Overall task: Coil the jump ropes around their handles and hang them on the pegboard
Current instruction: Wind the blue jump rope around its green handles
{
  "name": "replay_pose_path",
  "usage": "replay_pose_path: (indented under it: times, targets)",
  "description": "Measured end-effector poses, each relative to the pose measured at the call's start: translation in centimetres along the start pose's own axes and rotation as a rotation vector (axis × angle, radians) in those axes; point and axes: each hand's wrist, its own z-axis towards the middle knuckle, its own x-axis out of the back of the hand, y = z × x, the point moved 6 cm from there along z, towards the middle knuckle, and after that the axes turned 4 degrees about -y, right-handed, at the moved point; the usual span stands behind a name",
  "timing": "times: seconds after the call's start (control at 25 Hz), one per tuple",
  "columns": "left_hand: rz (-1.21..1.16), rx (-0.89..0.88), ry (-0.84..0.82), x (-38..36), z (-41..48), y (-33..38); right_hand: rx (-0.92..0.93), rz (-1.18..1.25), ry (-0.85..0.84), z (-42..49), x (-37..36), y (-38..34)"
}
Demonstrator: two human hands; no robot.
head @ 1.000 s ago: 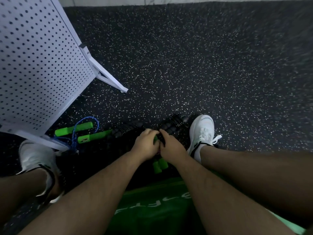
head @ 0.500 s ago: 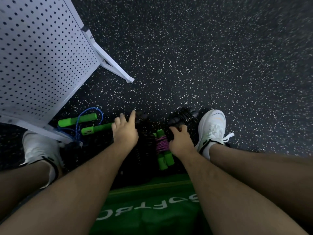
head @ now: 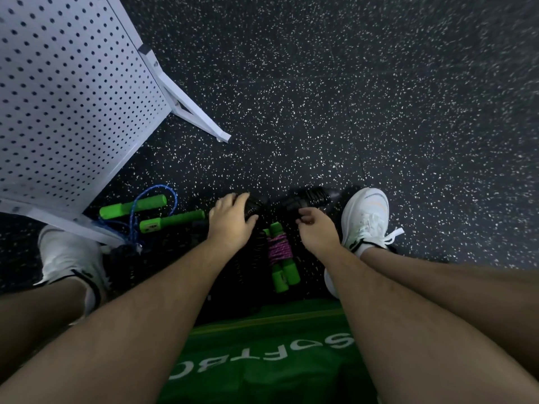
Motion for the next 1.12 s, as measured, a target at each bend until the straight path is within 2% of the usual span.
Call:
replay_pose_path:
  times: [0.16, 0.28, 0.36, 0.48, 0.6, 0.8, 0.92, 1.0, 1.12]
  targets:
    - [0.035, -0.197, -0.097, -1.0, 0.2, 4.4, 0.125, -0.095, 0.129, -0.7, 1.3, -3.0]
    - [-0.034, -0.171, -0.232, -2.5, 0.9, 6.3, 0.186, -0.181, 0.157, -1.9, 2.0, -5.1]
    - [-0.171, -0.140, -0.283, -3.0, 1.0, 6.8, 0.226, -0.175, 0.165, -2.7, 2.3, -6.6]
    - [-0.401, -0.187, -0.158, -1.8, 0.5, 7.1, 0.304, -0.112, 0.171, -4.2, 2.7, -9.2]
    - [-0.463, -0.214, -0.081, 1.3, -0.4, 7.1, 0.380, -0.167, 0.141, -6.2, 3.0, -12.1]
    - [-0.442, -0.139, -0.192, 4.8, -3.3, 6.0, 0.403, -0.270, 0.058, -8.6, 2.6, -14.6]
    - [-0.432, -0.136, -0.171, 5.6, -5.2, 4.7, 0.405, -0.519, 0.003, -9.0, -0.7, -14.6]
    - [-0.462, -0.114, -0.086, 6.5, -6.2, 2.8, 0.433, -0.750, 0.014, -8.8, -4.0, -14.6]
    - [-0.465, -0.048, -0.027, 8.1, -6.6, -2.1, 0.535, -0.862, -0.014, -8.0, -9.3, -15.8]
